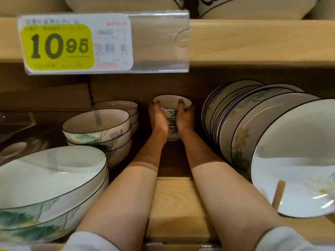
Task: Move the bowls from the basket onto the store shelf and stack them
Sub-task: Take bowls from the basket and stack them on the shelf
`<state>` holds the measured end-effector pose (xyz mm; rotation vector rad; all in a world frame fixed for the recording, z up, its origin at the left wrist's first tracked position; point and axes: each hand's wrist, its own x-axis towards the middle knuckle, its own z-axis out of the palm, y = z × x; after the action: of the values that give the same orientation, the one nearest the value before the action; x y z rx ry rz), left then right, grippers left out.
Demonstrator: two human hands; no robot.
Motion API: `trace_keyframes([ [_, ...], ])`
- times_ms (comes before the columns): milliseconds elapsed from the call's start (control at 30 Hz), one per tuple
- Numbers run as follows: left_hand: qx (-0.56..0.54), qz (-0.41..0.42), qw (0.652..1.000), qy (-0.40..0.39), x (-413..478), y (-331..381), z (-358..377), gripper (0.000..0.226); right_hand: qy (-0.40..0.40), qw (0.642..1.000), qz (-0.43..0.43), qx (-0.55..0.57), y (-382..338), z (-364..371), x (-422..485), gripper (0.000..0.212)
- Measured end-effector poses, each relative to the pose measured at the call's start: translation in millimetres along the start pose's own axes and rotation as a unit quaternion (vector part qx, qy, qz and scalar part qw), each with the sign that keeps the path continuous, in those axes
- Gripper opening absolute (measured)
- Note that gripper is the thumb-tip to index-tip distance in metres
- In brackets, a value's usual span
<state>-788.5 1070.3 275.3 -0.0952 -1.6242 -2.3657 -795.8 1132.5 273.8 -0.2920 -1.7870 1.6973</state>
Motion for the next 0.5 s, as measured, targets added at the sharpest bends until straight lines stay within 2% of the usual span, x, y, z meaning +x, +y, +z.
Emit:
trace_keyframes([
  [233,0.033,0.005,0.999,-0.01,-3.0,-8.1,-3.2,0.045,-0.009,1.0,0.014,0.003,-2.1,-2.8,-3.6,0.066],
  [500,0.071,-0.008,0.997,-0.006,-3.9,-4.9,0.7,0.056,-0.027,0.996,0.068,0.04,-9.6,-5.8,-8.1,0.069],
])
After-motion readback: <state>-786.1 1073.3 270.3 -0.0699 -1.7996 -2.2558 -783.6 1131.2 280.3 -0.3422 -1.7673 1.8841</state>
